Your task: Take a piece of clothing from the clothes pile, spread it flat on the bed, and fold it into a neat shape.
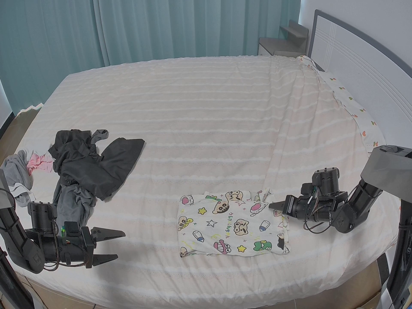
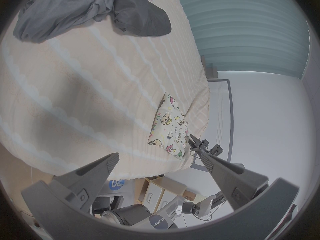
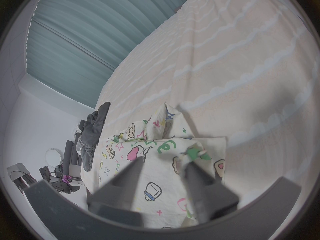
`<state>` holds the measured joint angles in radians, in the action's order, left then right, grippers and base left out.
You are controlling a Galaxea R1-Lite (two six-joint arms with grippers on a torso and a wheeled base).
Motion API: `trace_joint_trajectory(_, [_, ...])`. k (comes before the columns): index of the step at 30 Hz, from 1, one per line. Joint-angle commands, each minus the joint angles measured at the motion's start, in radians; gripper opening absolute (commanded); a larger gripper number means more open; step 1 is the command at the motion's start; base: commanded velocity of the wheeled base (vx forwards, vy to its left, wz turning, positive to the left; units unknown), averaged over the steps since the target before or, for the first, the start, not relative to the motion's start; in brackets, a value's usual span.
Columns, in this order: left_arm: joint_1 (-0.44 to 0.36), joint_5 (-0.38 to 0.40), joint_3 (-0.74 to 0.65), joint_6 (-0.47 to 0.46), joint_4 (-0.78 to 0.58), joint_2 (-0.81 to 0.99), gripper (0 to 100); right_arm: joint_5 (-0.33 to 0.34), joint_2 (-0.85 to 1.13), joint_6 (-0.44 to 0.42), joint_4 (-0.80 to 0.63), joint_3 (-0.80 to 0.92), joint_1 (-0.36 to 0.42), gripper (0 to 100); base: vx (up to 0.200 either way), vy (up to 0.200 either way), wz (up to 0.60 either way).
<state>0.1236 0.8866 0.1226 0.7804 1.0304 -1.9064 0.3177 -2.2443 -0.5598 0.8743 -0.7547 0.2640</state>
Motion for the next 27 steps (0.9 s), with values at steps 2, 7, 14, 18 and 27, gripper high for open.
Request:
trace_joint_trajectory(2, [0.001, 0.0, 0.002, 0.0, 0.0, -0.003, 100, 0.0, 0.0, -0.002, 0.002, 0.0, 0.001, 0, 0.0, 0.0, 0.0])
trace_joint_trajectory(7, [0.001, 0.0, 0.002, 0.002, 0.0, -0.003, 100, -0.003, 0.006, -0.003, 0.006, 0.006, 0.0, 0, 0.0, 0.0, 0.0])
trace_joint_trajectory(14, [0.001, 0.0, 0.002, 0.0, 0.0, -0.003, 100, -0.101, 0.034, -0.002, 0.081, 0.006, 0.003, 0, 0.0, 0.0, 0.0])
trace_joint_trajectory(18, [0.001, 0.0, 0.002, 0.0, 0.0, -0.003, 100, -0.101, 0.066, 0.0, 0.086, -0.002, -0.003, 0, 0.0, 0.0, 0.0])
trace_joint_trajectory(27, [0.001, 0.0, 0.002, 0.0, 0.0, -0.003, 100, -0.097, 0.071, 0.008, 0.075, -0.08, -0.002, 0, 0.0, 0.0, 0.0])
